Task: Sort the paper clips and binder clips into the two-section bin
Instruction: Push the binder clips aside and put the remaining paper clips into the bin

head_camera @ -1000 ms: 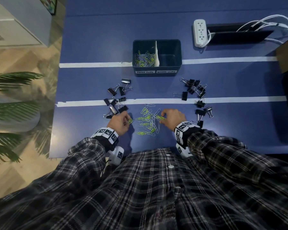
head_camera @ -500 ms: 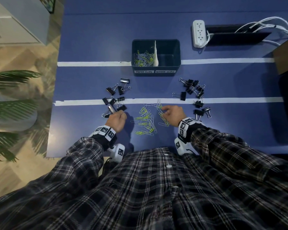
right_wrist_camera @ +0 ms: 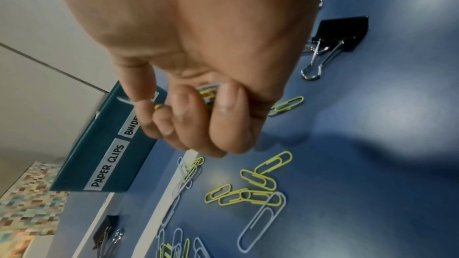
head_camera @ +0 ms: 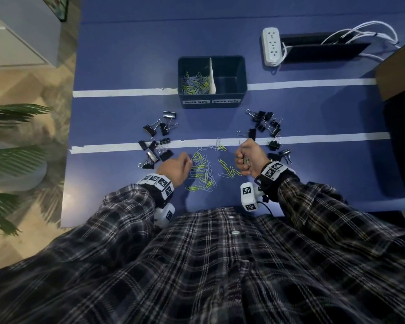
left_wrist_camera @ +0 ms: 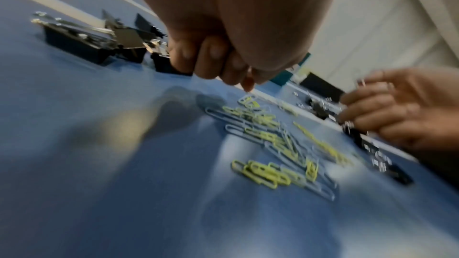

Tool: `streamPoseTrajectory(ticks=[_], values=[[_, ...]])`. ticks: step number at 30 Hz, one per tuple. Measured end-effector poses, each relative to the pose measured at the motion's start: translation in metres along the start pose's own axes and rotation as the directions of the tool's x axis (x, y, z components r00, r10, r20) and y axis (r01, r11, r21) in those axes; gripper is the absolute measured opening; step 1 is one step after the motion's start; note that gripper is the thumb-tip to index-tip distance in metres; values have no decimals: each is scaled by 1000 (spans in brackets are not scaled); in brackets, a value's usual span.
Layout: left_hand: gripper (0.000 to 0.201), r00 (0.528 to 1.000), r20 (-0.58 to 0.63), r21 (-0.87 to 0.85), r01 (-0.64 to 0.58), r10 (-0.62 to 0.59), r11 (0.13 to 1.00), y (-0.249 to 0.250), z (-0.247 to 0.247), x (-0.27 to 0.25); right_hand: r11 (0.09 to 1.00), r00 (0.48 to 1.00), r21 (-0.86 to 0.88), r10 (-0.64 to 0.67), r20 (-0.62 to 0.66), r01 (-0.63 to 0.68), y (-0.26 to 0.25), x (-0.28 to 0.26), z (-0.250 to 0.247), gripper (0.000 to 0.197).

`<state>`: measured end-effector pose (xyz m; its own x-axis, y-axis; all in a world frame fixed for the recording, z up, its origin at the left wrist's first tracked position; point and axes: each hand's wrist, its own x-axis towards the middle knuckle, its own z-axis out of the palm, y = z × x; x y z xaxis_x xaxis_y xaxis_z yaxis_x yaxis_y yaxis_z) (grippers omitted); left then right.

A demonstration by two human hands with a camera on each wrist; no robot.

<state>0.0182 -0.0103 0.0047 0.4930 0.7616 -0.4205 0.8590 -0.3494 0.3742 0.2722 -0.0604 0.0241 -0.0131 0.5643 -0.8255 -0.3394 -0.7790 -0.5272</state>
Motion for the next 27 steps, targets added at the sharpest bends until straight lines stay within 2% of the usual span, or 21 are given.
streamPoseTrajectory(ticks=[3, 9, 12, 15, 17, 19, 23, 27], values=[[38, 995, 41, 108, -95, 91, 990, 5, 5, 1, 1000, 1000, 2, 25, -12, -25, 1, 3, 1, 45], [29, 992, 23, 141, -129, 127, 982, 16, 10, 10, 999, 999, -30, -31, -39, 30, 6, 1, -1, 34], [27, 994, 32, 151, -104, 100, 983, 18, 9, 13, 978, 995, -201, -63, -81, 46, 8, -1, 3, 37], [24, 997, 58, 141, -54, 46, 989, 20, 6, 14, 934, 966, -354, -135, -221, 50, 8, -2, 8, 33], [23, 998, 57, 84, 2, -7, 996, 19, 5, 15, 940, 950, -336, -157, -269, 60, 8, 0, 8, 30], [22, 999, 28, -14, 31, -30, 999, 16, 3, 14, 961, 959, -268, -142, -244, 74, 9, 2, 7, 25], [20, 999, -50, -145, -4, -3, 989, 15, -13, 15, 987, 978, -114, -133, -158, 116, 9, 1, 7, 25], [22, 991, -134, -198, -23, -3, 980, 15, -44, 20, 986, 978, -63, -159, -137, 152, 4, 2, 13, 25]])
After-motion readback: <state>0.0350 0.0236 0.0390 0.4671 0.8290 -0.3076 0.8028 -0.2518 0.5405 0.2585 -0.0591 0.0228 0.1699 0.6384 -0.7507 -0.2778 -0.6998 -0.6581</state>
